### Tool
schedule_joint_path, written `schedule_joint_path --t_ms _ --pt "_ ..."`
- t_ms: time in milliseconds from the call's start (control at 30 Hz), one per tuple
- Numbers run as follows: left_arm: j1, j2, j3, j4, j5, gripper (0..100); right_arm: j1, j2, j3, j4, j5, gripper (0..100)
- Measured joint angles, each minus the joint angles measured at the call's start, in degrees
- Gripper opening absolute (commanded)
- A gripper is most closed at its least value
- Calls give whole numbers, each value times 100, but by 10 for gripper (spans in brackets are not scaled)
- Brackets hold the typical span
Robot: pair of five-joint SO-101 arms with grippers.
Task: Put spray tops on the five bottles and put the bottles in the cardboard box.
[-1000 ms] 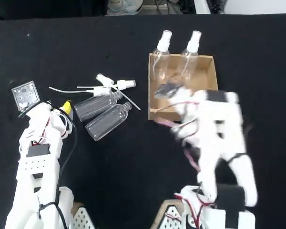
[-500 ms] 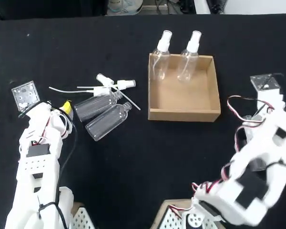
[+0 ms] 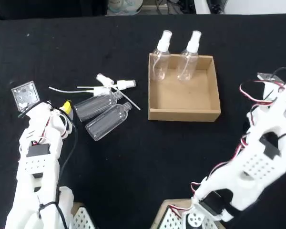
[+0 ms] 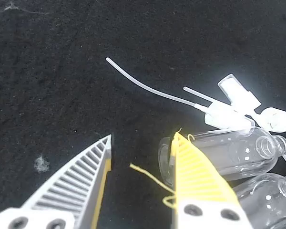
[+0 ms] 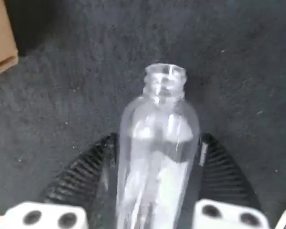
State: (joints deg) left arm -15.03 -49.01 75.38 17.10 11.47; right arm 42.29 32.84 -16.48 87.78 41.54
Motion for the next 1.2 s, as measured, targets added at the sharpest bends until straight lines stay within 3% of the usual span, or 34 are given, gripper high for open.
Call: schedule_joint_path --t_ms 233,467,800,1100,1200 --pt "0 0 0 0 0 198 0 1020 -1574 835 0 287" --pt "0 0 0 0 0 198 0 1653 -2321 1108 -44 260" --pt "0 0 0 0 0 198 0 1705 -2391 1116 -598 10" --pt "0 0 0 0 0 198 -501 1248 -2391 651 -774 34" --pt "0 0 0 0 0 198 -615 1248 -2391 70 -791 114"
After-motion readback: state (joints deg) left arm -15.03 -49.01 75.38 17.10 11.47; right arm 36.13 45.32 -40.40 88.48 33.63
